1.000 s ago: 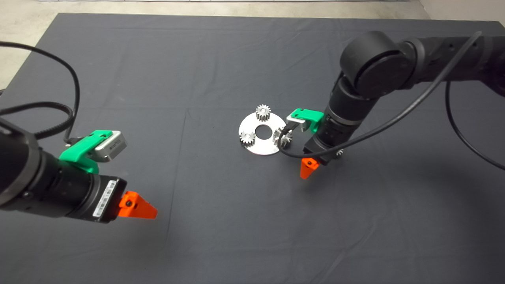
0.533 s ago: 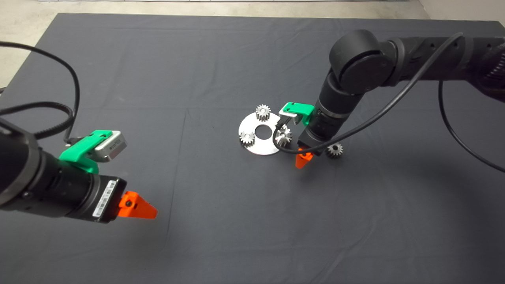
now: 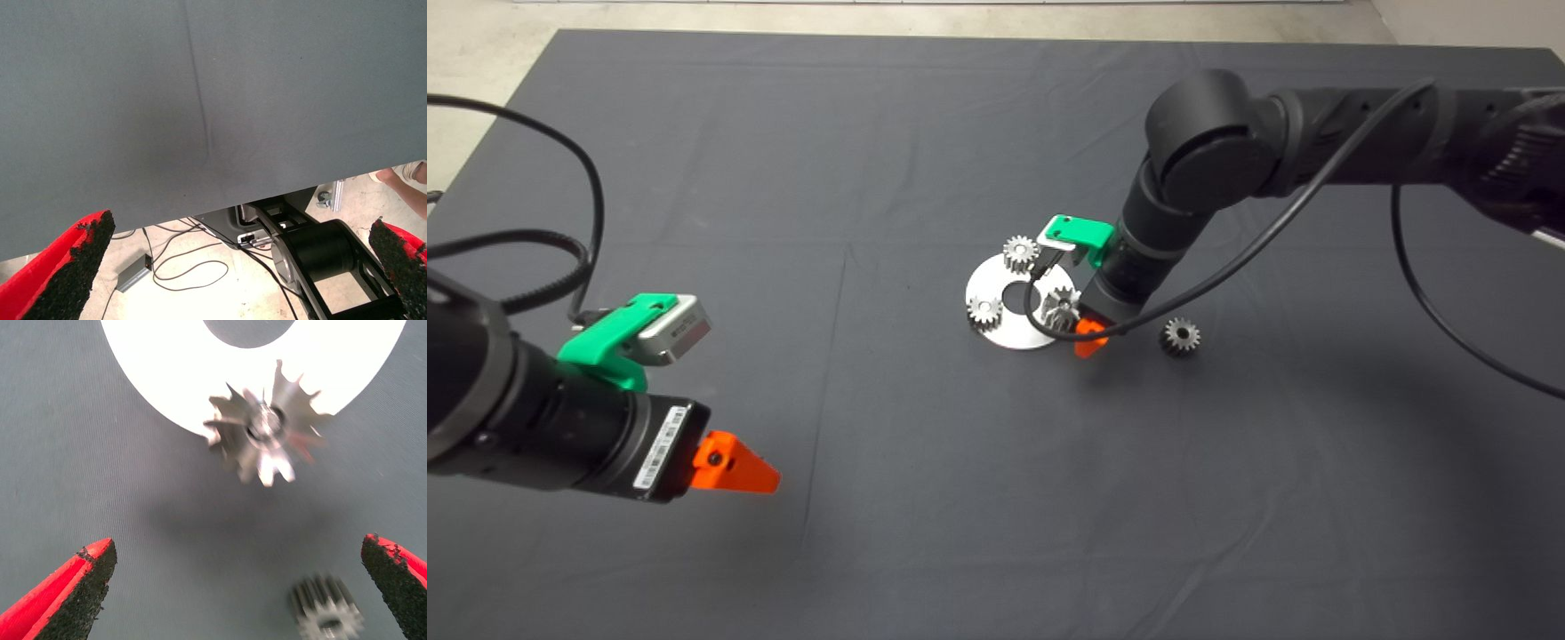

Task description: Remove an incorrectly installed larger gear and replace it with the correct smaller gear

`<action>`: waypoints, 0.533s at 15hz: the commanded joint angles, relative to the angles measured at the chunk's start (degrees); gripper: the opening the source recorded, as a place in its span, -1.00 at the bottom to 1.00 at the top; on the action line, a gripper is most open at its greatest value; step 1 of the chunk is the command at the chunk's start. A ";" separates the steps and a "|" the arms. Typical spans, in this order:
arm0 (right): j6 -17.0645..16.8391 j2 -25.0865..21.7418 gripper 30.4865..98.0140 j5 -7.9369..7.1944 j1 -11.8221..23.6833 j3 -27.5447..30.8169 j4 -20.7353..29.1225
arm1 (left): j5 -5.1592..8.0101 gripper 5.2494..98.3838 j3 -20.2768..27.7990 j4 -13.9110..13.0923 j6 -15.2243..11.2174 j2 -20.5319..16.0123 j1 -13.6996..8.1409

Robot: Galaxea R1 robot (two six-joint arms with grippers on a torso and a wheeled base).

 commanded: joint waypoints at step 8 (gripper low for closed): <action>-1.87 5.09 0.97 -6.53 -2.15 -8.68 -4.89 | -0.11 1.00 0.61 -0.61 0.10 -0.87 -0.71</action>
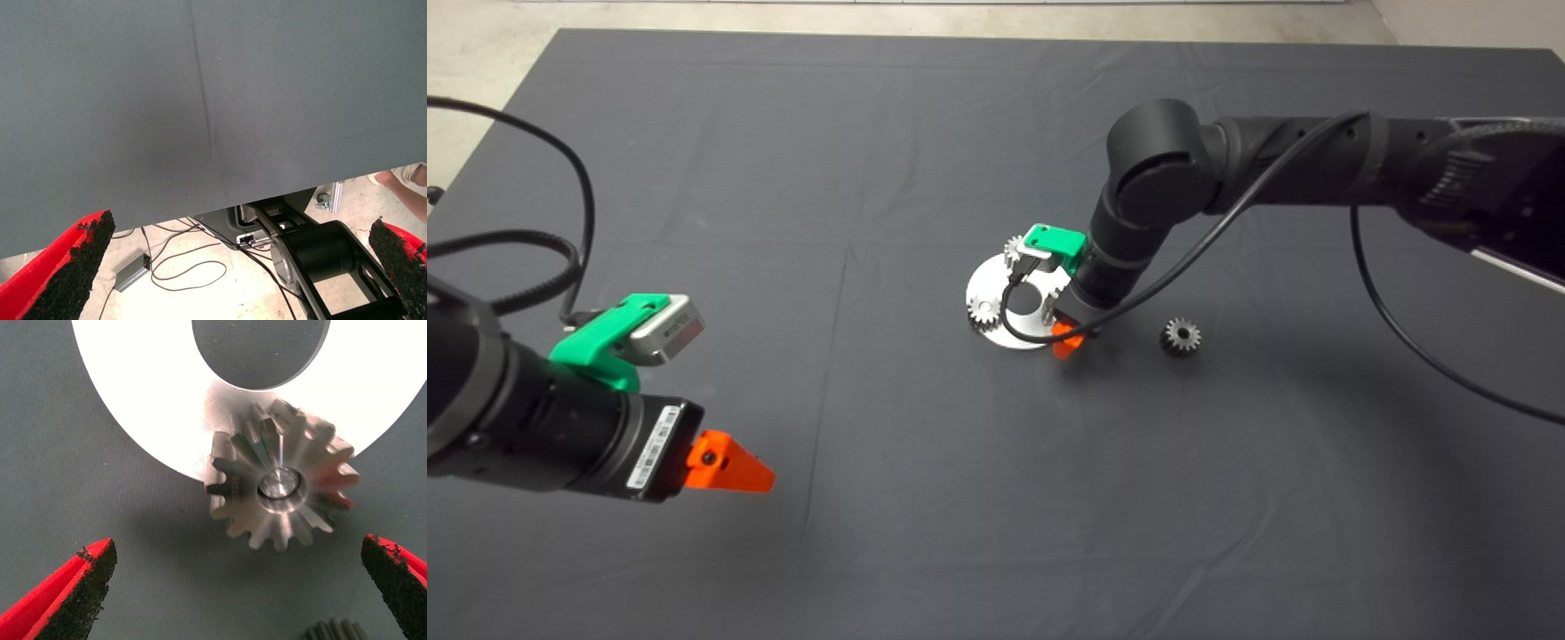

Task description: Remove an incorrectly installed larger gear and replace it with the correct smaller gear

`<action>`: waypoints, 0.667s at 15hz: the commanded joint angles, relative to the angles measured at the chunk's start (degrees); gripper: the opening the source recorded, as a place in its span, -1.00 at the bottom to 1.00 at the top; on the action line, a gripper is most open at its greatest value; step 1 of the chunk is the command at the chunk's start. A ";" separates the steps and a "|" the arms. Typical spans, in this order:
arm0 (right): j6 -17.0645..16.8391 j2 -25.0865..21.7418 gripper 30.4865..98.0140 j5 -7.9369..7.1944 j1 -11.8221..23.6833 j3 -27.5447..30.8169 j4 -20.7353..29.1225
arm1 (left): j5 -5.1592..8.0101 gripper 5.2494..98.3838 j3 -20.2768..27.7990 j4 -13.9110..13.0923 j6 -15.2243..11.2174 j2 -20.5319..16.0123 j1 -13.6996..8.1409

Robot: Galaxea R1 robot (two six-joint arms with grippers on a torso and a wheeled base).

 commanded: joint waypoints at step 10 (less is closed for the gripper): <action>-1.50 2.88 0.97 -4.08 -0.12 -6.91 -3.34 | -0.12 1.00 1.14 -0.61 0.05 -0.19 -0.71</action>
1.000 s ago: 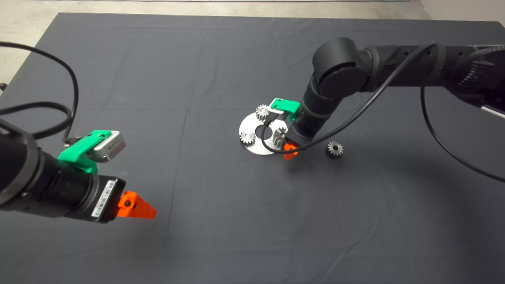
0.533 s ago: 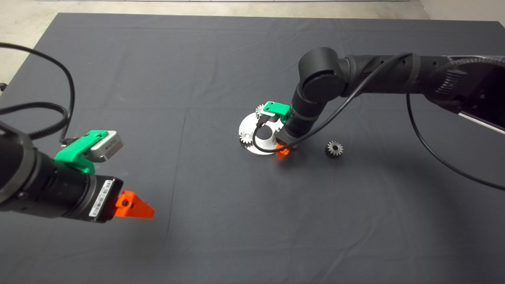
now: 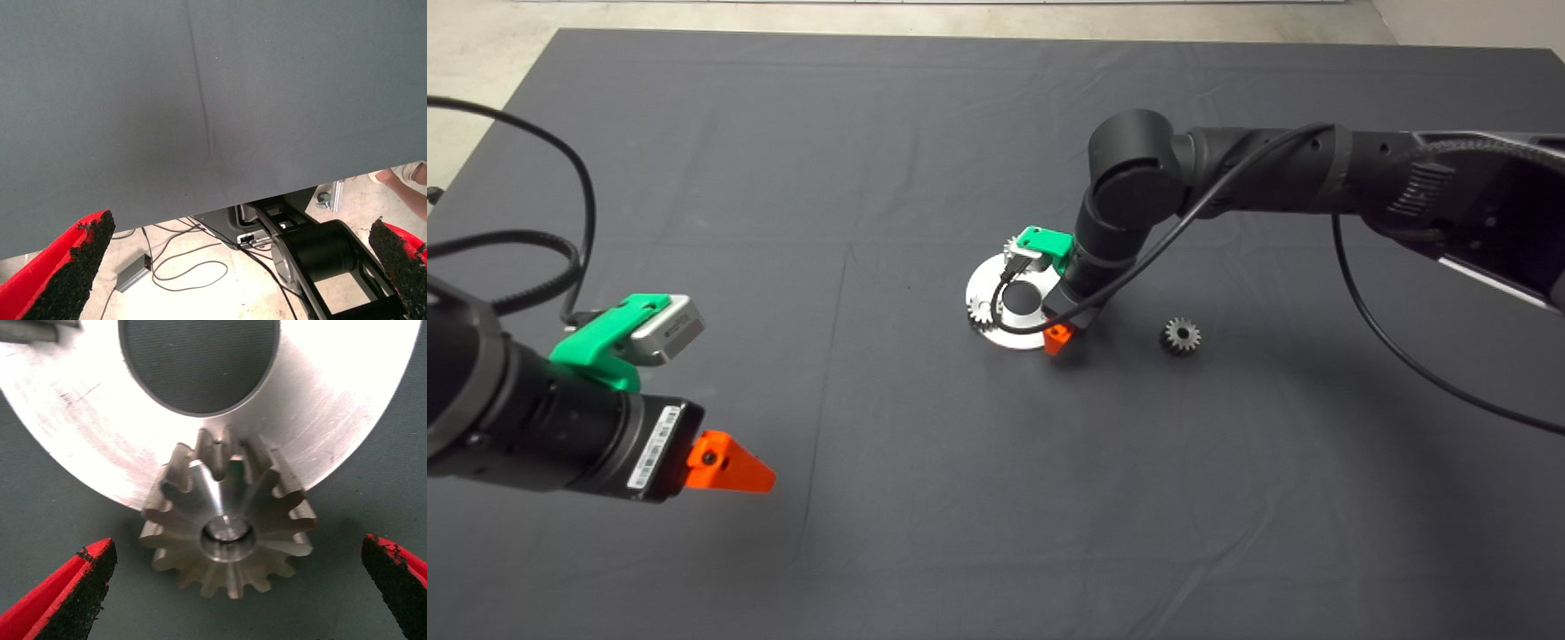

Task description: Remove an incorrectly installed larger gear and replace it with the correct smaller gear

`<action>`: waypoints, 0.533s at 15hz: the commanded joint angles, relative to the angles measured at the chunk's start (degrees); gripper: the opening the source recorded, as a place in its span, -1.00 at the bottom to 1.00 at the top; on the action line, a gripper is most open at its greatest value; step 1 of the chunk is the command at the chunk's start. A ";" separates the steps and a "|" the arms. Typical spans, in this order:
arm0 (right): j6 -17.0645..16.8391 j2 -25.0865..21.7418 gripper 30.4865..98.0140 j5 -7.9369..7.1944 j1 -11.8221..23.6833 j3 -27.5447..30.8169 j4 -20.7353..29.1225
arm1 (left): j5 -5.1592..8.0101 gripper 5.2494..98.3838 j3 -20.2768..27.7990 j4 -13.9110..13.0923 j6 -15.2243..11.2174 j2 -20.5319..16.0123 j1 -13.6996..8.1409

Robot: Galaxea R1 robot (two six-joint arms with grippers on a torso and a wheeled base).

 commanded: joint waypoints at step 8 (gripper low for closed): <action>-0.69 2.24 0.97 -2.31 0.87 -3.31 -2.34 | -0.15 1.00 1.26 -0.59 -0.04 -0.54 -0.71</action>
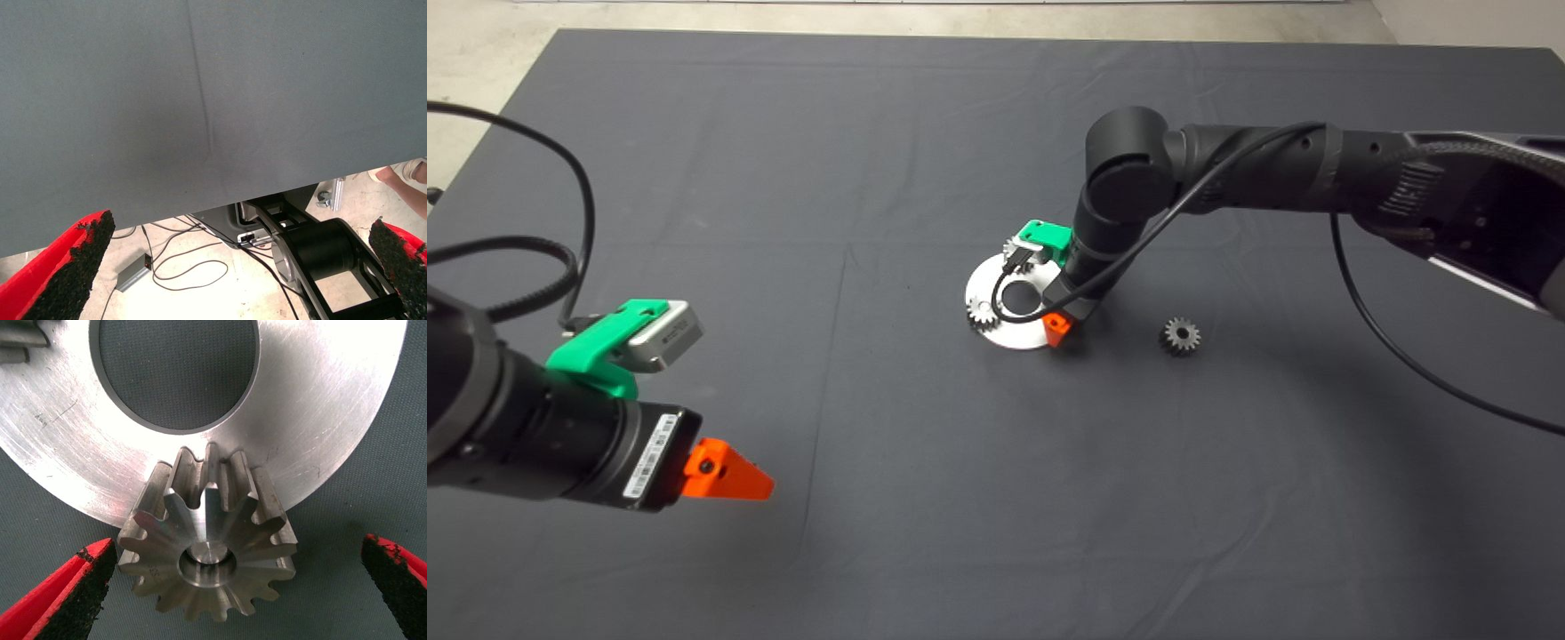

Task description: Remove an incorrectly installed larger gear and replace it with the correct smaller gear

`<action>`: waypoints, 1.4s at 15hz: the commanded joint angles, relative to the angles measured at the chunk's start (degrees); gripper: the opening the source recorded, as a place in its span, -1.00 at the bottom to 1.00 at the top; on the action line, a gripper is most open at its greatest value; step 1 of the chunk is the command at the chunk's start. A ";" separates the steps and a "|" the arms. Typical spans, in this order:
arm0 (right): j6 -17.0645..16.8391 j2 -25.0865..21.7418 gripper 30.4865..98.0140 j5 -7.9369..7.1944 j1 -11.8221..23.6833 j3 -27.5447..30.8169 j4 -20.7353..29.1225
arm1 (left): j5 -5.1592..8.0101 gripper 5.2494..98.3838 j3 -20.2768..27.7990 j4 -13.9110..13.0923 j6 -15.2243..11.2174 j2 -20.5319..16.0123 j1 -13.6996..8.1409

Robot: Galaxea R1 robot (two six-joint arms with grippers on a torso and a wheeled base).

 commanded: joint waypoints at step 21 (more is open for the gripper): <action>-0.40 3.49 0.46 -0.55 1.29 -2.67 -1.84 | -0.25 1.00 0.90 -0.61 0.07 -0.39 -0.72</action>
